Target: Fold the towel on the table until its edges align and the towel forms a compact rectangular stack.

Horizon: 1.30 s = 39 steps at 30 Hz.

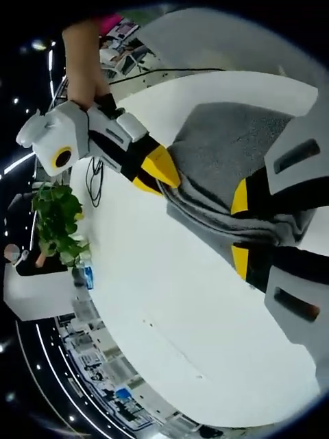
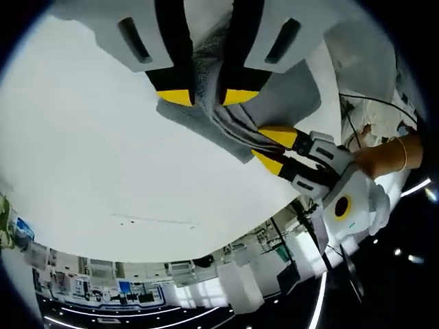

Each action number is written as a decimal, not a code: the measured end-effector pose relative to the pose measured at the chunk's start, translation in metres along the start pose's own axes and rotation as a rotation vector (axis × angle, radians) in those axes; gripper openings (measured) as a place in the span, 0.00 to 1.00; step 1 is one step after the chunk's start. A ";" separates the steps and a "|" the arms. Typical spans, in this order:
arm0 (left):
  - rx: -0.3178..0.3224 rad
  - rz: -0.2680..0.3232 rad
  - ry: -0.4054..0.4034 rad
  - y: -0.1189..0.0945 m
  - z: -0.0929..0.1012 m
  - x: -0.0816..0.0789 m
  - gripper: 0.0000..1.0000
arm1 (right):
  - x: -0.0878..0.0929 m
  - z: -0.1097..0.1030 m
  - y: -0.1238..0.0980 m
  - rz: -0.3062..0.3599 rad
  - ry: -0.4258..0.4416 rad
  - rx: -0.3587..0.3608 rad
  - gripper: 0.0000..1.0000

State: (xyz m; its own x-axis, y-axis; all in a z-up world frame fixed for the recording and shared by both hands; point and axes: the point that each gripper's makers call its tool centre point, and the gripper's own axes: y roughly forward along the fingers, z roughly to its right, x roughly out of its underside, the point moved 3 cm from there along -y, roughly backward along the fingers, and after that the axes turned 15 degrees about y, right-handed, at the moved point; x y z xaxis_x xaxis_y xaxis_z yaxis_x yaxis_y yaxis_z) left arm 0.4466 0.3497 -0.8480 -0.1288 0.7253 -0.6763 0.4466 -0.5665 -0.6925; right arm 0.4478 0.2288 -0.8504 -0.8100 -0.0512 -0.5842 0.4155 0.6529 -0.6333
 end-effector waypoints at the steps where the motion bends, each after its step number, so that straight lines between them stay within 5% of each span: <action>1: -0.006 -0.008 -0.008 0.001 -0.002 0.003 0.18 | -0.002 0.001 0.000 0.010 0.012 0.001 0.14; 9: -0.097 0.022 -0.100 -0.005 -0.019 0.006 0.22 | -0.015 -0.003 -0.006 0.082 0.029 -0.033 0.25; 19: -0.082 0.003 -0.152 -0.010 -0.020 0.023 0.25 | -0.003 0.000 -0.001 0.040 -0.003 -0.014 0.21; 25: -0.119 -0.007 -0.240 -0.007 -0.025 0.031 0.25 | -0.007 0.015 0.007 0.041 0.060 0.039 0.12; 39: -0.138 -0.030 -0.304 0.008 -0.024 0.046 0.26 | 0.005 0.027 0.022 0.009 -0.013 0.111 0.18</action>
State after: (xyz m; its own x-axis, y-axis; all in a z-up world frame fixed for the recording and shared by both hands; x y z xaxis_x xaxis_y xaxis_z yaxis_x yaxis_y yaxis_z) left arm 0.4655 0.3881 -0.8787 -0.3925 0.5793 -0.7144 0.5517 -0.4732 -0.6868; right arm 0.4643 0.2222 -0.8805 -0.8006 -0.0558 -0.5965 0.4669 0.5659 -0.6795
